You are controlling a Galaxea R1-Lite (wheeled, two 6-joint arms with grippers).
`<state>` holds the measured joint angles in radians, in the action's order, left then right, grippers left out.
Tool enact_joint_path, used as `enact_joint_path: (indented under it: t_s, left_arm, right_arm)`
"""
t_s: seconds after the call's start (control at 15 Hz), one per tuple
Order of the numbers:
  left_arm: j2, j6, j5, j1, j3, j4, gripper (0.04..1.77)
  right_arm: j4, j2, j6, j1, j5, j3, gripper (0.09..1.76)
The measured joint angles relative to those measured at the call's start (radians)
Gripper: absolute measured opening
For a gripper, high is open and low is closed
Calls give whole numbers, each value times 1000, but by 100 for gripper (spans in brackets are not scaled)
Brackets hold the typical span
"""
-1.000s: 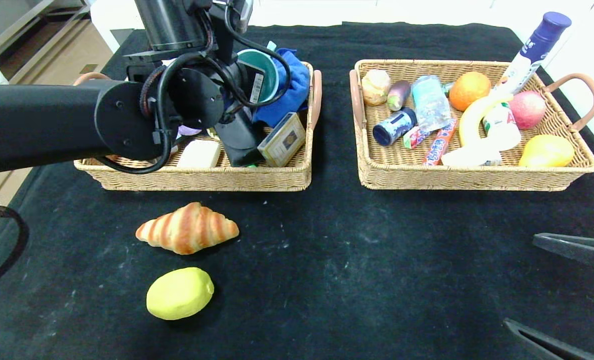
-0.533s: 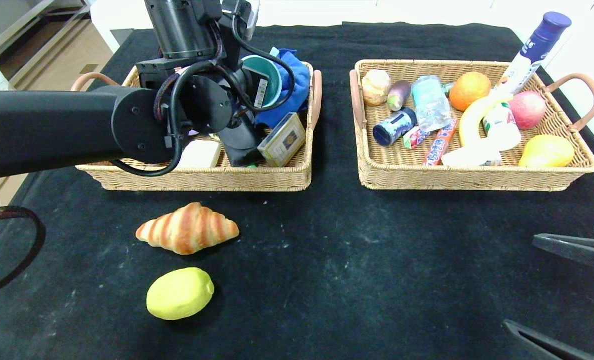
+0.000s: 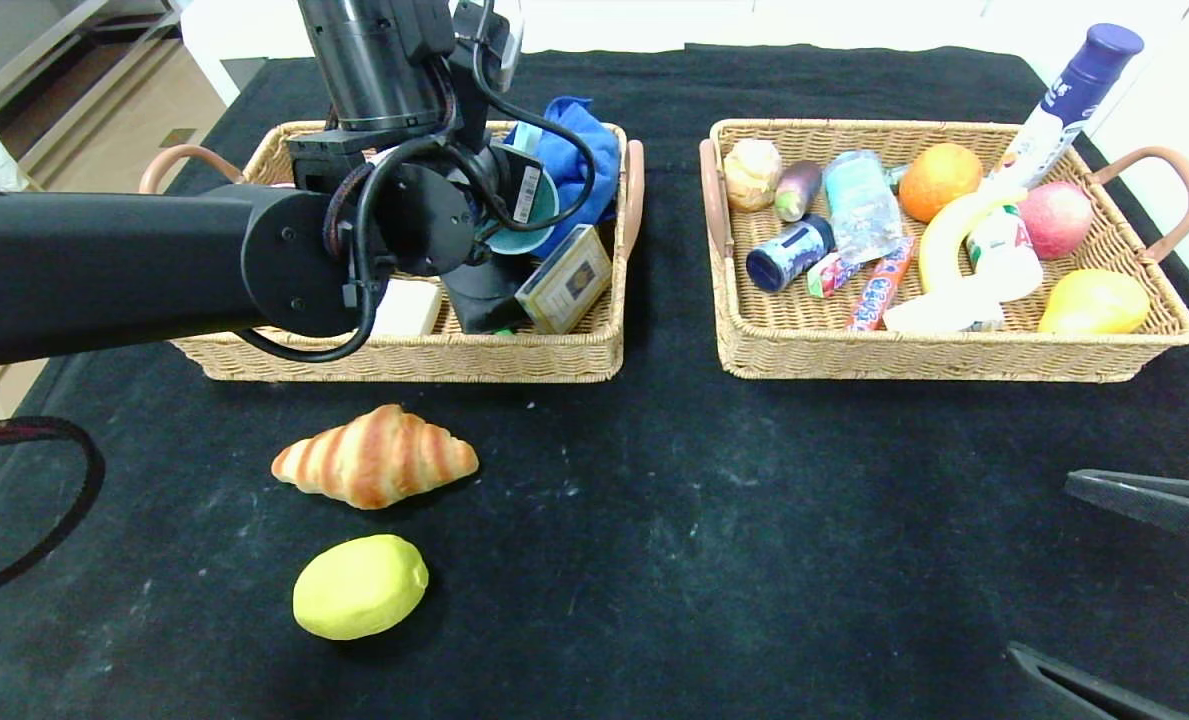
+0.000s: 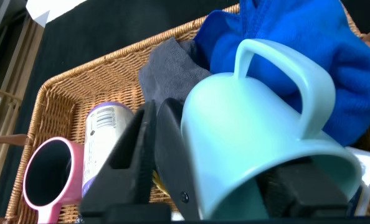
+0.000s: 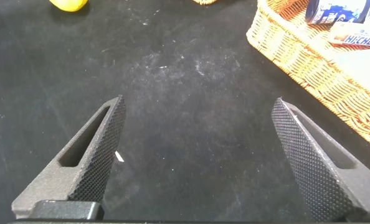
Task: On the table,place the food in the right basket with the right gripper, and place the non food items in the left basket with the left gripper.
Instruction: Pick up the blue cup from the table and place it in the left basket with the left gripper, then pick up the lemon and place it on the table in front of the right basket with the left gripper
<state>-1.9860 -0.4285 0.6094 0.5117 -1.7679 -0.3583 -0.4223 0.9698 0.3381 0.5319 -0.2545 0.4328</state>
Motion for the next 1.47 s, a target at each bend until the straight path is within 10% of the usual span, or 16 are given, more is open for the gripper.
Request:
enact_joint_path:
  t_s: [0.6, 1.47]
  left_arm:
    - [160, 1, 54, 91, 269, -3, 149]
    - [428, 115, 85, 144, 628, 79, 167]
  right_arm:
    - [0, -3, 1, 0, -1, -1, 171]
    - [4, -1, 18, 8, -1, -10, 171]
